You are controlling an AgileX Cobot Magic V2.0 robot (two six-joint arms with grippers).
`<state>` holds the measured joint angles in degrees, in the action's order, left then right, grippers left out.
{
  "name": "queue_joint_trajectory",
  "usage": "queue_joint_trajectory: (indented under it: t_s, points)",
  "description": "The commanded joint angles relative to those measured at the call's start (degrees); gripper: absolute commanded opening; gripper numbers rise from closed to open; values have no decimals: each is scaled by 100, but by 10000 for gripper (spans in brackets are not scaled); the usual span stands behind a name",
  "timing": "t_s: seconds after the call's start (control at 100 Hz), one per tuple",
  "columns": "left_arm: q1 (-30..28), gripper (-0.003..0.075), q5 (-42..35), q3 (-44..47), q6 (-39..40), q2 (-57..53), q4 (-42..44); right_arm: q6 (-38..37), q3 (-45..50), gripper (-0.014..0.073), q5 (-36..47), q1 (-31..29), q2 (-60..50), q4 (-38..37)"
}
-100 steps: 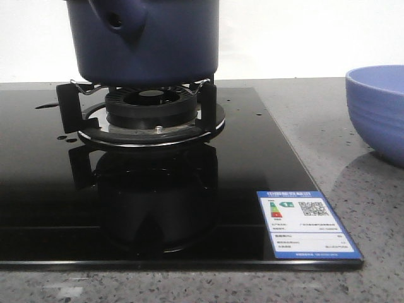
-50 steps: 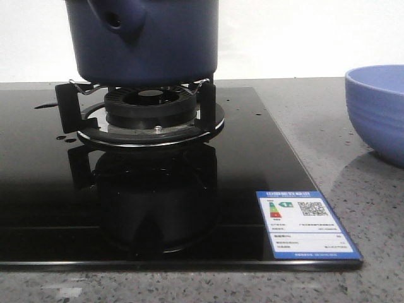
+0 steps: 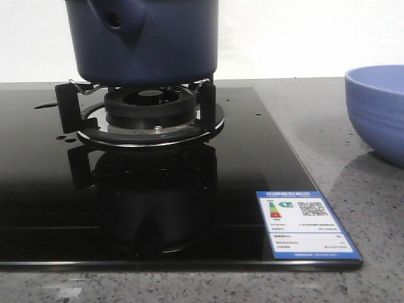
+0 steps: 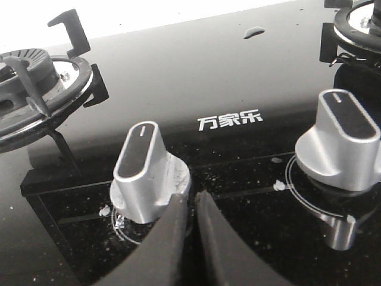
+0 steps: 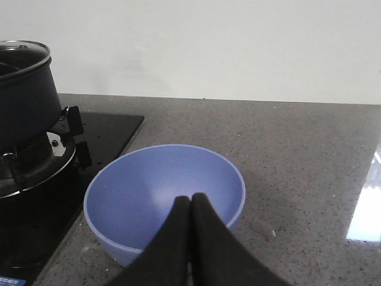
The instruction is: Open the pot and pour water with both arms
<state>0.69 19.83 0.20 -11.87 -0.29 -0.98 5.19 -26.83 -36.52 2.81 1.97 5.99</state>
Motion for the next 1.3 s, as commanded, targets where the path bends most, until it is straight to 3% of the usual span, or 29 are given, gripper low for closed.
queue_joint_trajectory:
  t_s: [0.0, 0.09, 0.28, 0.42, 0.59, 0.91, 1.29]
  points:
    - [-16, -20, -116, 149, 40, -145, -96, 65, -63, -64, 447, 14, 70, -78]
    - [-16, -20, -116, 149, 40, -145, -96, -5, 208, -64, 799, 14, 70, -356]
    - [-16, -20, -116, 149, 40, -145, -96, -612, 1489, -64, 2838, -305, 70, -1036]
    - [-16, -20, -116, 149, 40, -145, -96, -646, 2288, -64, 3343, -459, 70, -1050]
    - [-16, -20, -116, 149, 40, -145, -96, -646, 2878, -64, 3338, -459, -145, -1050]
    - [-16, -20, -116, 149, 40, -145, -96, -646, 2876, -64, 1812, -468, -357, -1050]
    - [-16, -20, -116, 149, 40, -145, -96, -646, 2876, -64, 1850, -468, -357, -1050]
